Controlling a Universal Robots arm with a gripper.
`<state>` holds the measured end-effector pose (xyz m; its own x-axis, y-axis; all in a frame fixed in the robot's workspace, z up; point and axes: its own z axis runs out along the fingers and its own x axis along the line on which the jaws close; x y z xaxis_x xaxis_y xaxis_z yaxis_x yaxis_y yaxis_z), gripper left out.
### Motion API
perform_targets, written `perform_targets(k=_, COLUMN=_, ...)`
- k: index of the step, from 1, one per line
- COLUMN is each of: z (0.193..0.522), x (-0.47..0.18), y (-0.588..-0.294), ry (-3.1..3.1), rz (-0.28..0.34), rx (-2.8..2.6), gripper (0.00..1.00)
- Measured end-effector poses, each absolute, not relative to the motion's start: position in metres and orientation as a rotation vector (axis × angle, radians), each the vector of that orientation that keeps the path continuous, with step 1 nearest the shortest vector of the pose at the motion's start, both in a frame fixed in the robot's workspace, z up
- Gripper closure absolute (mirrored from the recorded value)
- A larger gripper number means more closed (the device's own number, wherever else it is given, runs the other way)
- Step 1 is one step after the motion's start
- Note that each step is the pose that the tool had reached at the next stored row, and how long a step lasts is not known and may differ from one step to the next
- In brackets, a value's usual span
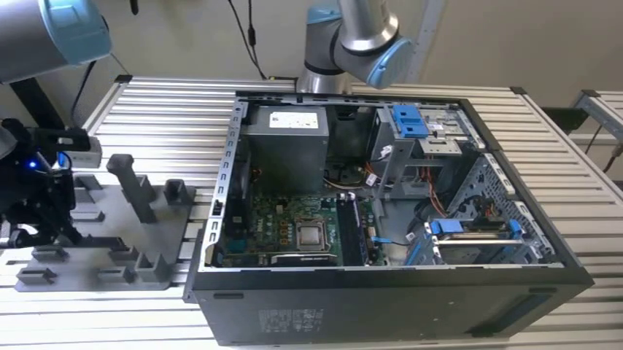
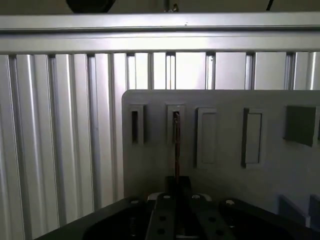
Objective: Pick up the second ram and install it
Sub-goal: 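Pick up the second ram and move it above second insertion slot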
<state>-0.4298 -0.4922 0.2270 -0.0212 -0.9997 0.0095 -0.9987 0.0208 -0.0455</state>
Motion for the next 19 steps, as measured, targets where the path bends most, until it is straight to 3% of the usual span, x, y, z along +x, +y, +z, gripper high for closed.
perform_targets(k=8, z=0.263, x=-0.43, y=-0.492, ry=2.226, rz=-0.061, rx=-2.18, gripper=0.86)
perform_targets(k=19, z=0.271, x=-0.43, y=-0.492, ry=2.226, rz=-0.061, rx=-2.18, gripper=0.86)
